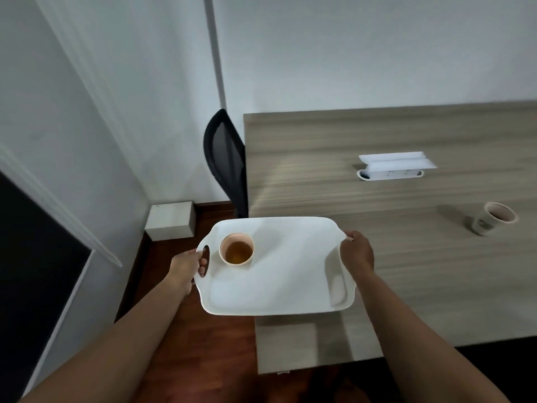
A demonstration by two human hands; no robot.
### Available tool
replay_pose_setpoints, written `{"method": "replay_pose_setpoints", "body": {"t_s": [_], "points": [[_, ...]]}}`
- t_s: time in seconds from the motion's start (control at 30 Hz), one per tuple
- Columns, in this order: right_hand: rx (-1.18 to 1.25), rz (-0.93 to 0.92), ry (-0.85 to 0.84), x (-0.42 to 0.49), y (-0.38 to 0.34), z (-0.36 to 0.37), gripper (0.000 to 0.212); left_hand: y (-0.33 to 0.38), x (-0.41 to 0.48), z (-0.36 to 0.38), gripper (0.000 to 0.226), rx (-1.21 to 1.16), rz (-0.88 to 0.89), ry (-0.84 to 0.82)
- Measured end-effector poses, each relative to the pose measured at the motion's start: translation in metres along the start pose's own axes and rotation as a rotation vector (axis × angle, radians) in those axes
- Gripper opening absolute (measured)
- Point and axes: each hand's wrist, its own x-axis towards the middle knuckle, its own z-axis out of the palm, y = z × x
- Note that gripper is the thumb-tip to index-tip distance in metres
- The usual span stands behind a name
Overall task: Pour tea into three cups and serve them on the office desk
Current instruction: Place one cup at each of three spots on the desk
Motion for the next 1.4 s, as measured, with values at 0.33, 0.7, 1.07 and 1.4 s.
{"method": "replay_pose_setpoints", "body": {"t_s": [0.33, 0.7, 1.07, 1.4], "points": [[-0.074, 0.07, 0.059, 0.052, 0.026, -0.035, 0.047, 0.012, 0.025, 0.079, 0.02, 0.121, -0.043, -0.208], [-0.127, 0.121, 0.028, 0.133, 0.053, -0.042, 0.048, 0.003, 0.043, 0.145, 0.014, 0.258, -0.061, -0.254], [-0.163, 0.105, -0.039, 0.187, 0.054, -0.032, 0.046, 0.002, 0.06, 0.18, 0.018, 0.251, -0.058, -0.161], [-0.528, 0.022, 0.028, 0.172, 0.045, -0.013, 0.054, 0.006, 0.067, 0.185, 0.016, 0.248, -0.019, -0.098]]}}
